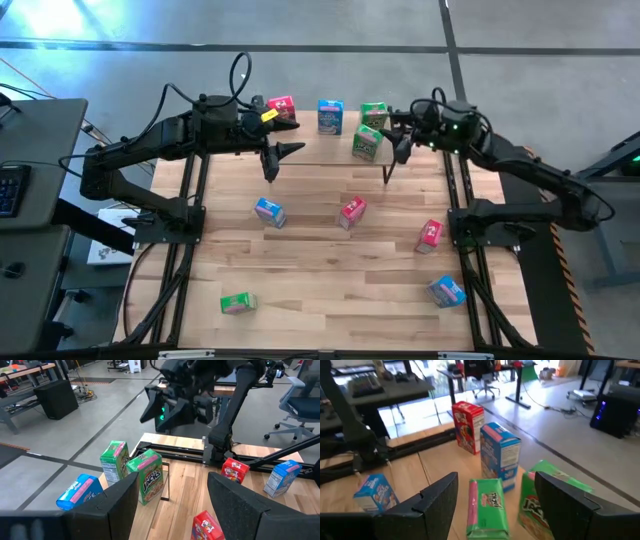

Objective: Stack cereal on shelf
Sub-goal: Put the top green cereal box on the shelf aligned with the other green cereal box

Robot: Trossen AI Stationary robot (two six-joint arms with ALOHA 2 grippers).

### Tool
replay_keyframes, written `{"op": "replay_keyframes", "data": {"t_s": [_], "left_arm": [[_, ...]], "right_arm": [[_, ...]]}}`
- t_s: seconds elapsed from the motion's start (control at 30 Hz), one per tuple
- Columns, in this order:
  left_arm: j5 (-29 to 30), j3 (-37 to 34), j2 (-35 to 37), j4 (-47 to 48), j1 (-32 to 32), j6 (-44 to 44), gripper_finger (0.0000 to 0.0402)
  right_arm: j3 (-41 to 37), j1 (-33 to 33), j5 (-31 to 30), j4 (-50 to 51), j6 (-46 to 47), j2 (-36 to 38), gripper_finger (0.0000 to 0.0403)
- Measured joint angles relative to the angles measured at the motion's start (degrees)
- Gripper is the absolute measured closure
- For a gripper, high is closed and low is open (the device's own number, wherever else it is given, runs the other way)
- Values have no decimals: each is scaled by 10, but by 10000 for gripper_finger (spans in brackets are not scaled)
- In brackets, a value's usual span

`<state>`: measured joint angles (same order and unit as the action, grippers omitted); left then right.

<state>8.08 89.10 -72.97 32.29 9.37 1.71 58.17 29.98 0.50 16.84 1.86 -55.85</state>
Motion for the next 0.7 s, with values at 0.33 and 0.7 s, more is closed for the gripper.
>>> {"op": "replay_keyframes", "data": {"t_s": [0.33,0.7], "left_arm": [[0,0,0,0,0,0,176],[0,0,0,-1,0,0,176]], "right_arm": [[140,0,-6,168,30,-70,146],[308,0,-4,355,47,-186,146]]}}
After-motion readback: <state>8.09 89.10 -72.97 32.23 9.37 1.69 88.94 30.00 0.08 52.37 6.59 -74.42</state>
